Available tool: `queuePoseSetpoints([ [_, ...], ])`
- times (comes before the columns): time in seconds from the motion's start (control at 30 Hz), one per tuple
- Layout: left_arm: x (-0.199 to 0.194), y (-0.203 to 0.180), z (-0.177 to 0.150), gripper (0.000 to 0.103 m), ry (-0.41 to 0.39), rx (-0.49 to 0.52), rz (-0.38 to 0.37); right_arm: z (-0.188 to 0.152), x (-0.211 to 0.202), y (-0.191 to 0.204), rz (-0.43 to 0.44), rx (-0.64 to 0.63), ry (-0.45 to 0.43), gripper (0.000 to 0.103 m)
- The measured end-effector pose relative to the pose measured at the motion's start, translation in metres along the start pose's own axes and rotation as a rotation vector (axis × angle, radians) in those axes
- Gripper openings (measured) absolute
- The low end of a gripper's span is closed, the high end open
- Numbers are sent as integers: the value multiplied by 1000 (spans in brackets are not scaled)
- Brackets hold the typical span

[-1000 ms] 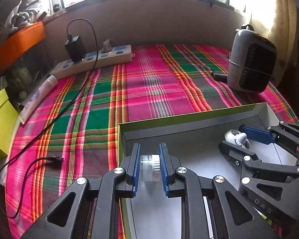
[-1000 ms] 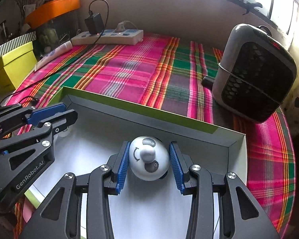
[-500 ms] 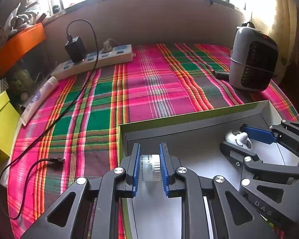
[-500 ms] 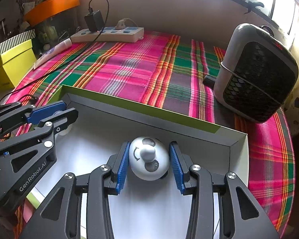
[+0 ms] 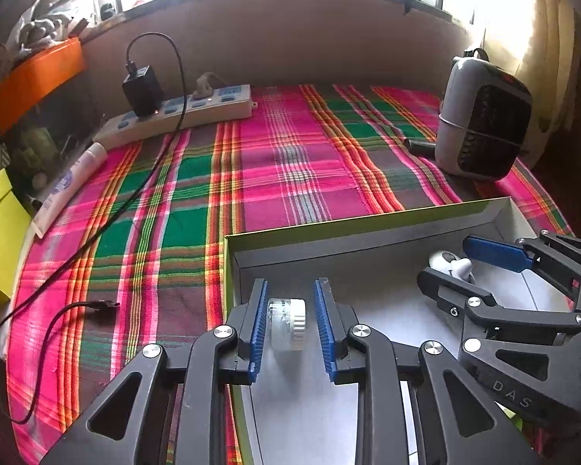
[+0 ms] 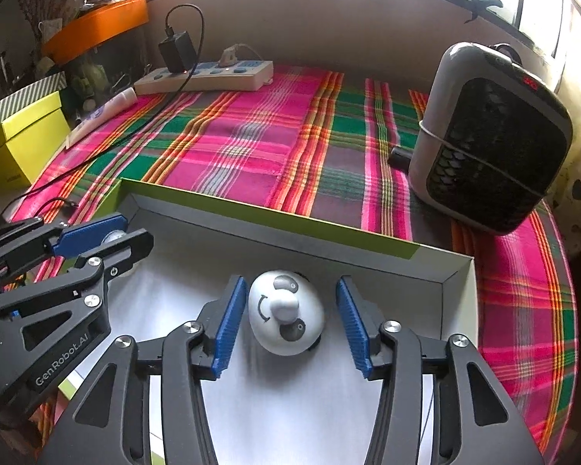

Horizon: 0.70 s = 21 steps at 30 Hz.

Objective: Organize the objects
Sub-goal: 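Open both grippers to release the jar and dome toy in the tray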

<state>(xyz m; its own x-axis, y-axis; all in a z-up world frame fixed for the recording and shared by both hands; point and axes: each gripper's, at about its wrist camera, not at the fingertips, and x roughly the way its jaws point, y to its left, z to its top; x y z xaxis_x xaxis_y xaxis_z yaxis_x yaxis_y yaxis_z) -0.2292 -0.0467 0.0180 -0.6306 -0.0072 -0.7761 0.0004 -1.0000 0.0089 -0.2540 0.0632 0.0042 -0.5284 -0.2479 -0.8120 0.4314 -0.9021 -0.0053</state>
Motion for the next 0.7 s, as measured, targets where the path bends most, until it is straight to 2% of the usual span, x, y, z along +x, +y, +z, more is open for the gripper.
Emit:
queuePoseSetpoints([
  [0.23, -8, 3, 0, 23, -7, -17, -12, -2, -5, -2, 0, 13, -9, 51],
  [0.7, -46, 13, -9, 26, -69, -44, 28, -11, -38, -4, 6, 53, -87, 51],
])
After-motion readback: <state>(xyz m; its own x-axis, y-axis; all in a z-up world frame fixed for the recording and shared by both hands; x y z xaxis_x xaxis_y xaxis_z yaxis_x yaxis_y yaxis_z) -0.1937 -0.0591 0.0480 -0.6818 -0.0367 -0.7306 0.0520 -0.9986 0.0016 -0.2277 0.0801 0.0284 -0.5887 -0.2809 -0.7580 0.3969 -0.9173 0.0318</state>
